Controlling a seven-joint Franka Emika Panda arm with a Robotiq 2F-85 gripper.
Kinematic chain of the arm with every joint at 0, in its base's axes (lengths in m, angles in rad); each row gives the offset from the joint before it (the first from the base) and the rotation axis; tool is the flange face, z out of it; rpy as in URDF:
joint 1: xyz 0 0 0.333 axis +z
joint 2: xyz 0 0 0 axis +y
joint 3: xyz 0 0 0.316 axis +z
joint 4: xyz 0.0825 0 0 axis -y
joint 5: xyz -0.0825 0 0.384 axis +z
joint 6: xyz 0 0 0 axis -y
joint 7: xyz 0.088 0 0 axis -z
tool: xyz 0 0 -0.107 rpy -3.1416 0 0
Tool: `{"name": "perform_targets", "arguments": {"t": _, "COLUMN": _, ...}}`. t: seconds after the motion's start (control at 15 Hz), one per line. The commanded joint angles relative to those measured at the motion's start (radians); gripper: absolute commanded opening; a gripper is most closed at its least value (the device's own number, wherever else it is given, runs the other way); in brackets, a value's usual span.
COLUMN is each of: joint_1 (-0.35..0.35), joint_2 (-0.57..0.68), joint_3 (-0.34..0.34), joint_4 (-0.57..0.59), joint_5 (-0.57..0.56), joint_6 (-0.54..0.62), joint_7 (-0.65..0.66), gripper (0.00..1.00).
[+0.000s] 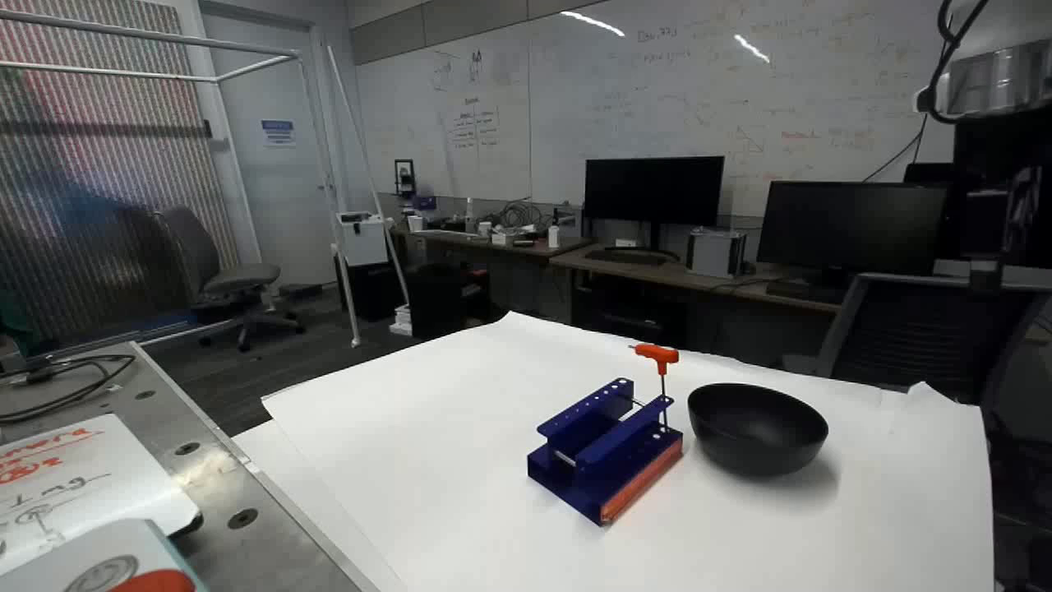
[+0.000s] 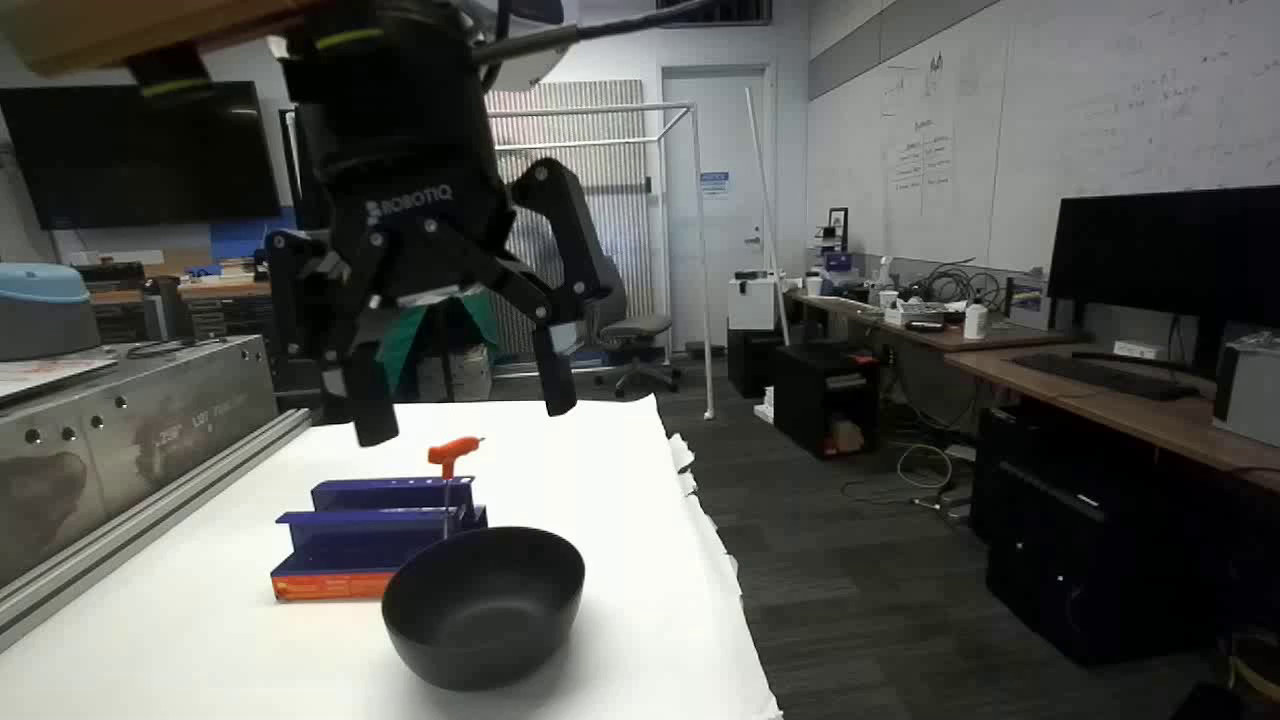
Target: Put the metal object with the orange handle in the bowl
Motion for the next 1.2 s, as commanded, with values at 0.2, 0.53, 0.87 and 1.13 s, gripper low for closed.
{"name": "perform_targets", "arguments": {"t": 0.2, "joint_1": 0.016, "joint_2": -0.005, "joint_3": -0.012, "joint_4": 0.018, "joint_5": -0.006, "joint_6": -0.003, "joint_7": 0.007, "gripper": 1.00}}
{"name": "perform_targets", "arguments": {"t": 0.53, "joint_1": 0.091, "joint_2": 0.176, "joint_3": 0.029, "joint_4": 0.140, "joint_5": 0.157, "joint_6": 0.022, "joint_7": 0.088, "gripper": 1.00}}
{"name": "perform_targets", "arguments": {"t": 0.87, "joint_1": 0.127, "joint_2": 0.374, "joint_3": 0.096, "joint_4": 0.227, "joint_5": 0.186, "joint_6": 0.257, "joint_7": 0.247, "gripper": 1.00}}
{"name": "perform_targets", "arguments": {"t": 1.13, "joint_1": 0.134, "joint_2": 0.529, "joint_3": 0.118, "joint_4": 0.294, "joint_5": 0.147, "joint_6": 0.422, "joint_7": 0.341, "gripper": 1.00}}
